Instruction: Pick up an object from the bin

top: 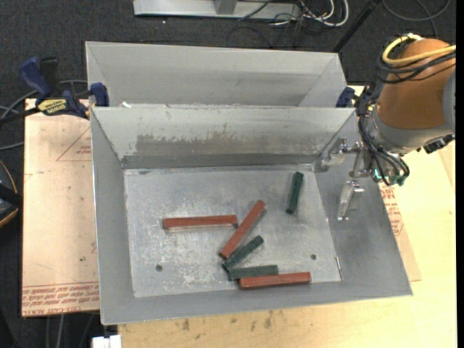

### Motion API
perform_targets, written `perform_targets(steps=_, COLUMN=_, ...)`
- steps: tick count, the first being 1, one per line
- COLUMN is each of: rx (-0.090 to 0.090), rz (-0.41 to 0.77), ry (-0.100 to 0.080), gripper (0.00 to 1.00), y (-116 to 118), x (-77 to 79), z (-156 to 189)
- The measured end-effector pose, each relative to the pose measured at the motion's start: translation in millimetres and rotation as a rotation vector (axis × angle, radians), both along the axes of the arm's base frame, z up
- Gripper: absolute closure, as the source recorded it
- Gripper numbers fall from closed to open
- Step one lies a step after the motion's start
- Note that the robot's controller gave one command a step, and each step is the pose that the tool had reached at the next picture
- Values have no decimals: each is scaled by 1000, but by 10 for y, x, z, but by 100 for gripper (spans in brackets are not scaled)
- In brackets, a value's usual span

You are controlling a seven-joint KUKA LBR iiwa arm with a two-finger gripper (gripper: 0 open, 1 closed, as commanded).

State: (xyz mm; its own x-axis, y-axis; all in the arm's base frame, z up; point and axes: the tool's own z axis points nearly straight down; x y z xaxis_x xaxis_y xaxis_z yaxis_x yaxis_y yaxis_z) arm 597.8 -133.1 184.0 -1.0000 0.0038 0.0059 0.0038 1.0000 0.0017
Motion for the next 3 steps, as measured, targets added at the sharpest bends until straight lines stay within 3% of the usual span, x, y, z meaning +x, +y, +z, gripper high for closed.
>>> perform_targets(steps=1, rx=-1, rz=3, ry=-8, gripper=0, y=5, x=17, z=48)
perform_targets(steps=2, rx=-5, rz=174, ry=-28, gripper=100, y=236, x=537, z=-1039)
perform_targets(steps=3, rx=-5, rz=174, ry=-28, gripper=100, y=236, x=537, z=-1040)
